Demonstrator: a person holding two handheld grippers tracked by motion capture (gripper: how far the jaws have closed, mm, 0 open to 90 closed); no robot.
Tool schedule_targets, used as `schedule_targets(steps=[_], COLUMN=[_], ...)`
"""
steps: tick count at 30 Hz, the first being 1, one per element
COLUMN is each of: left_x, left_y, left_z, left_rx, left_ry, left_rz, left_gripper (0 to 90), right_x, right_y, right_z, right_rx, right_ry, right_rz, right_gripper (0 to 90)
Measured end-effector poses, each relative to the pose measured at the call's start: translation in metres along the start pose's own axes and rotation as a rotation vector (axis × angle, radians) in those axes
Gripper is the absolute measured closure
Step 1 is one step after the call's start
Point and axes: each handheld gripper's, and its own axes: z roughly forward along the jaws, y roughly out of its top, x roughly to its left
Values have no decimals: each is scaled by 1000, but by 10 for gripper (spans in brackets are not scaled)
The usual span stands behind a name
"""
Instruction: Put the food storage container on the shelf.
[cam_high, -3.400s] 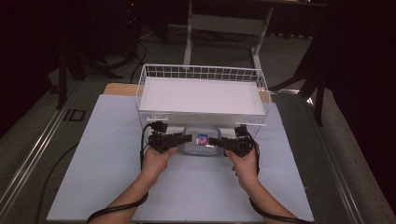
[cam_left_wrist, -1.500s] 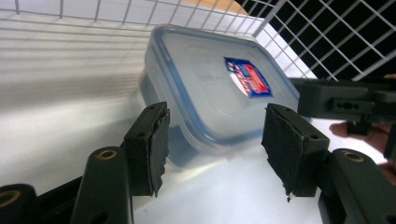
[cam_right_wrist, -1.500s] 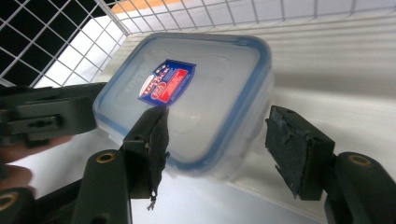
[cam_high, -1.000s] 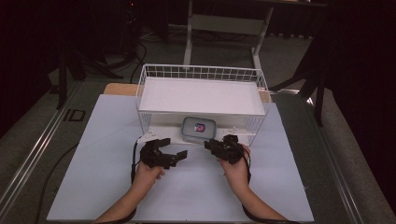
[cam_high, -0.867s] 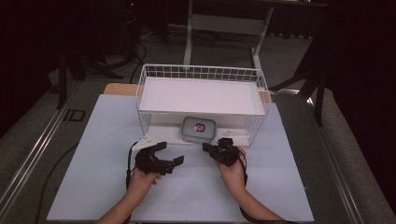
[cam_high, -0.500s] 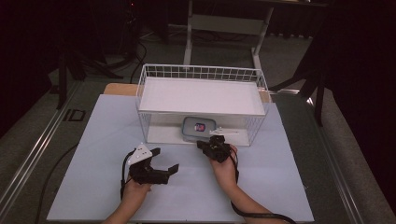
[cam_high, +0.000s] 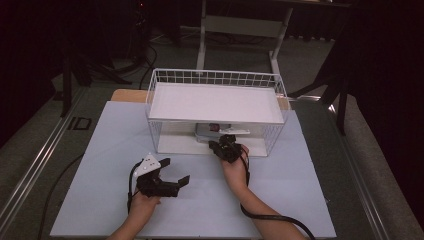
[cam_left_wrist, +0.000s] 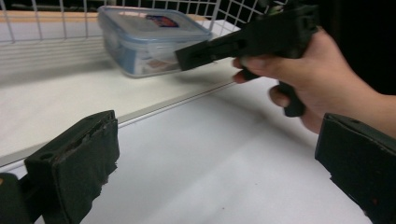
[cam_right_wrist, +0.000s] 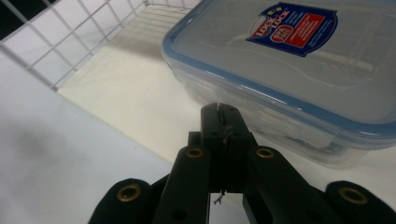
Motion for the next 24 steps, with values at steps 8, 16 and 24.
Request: schedule_targets(steps=[8,16,24], left_x=[-1,-2,-2], left_y=[-1,-1,0], left_z=[1,2,3], left_rx=[8,5,3], left_ry=[-5,-6,-64], left_rz=[11,11,2], left_gripper=[9,9,9], right_x=[-12,-14,2], right_y=[5,4,-10], right_z=[6,6,-11], right_rx=[-7,2,-29], right_ry=[-38,-49,-14], right_rz=[75,59,-2], right_gripper=[899,890,837])
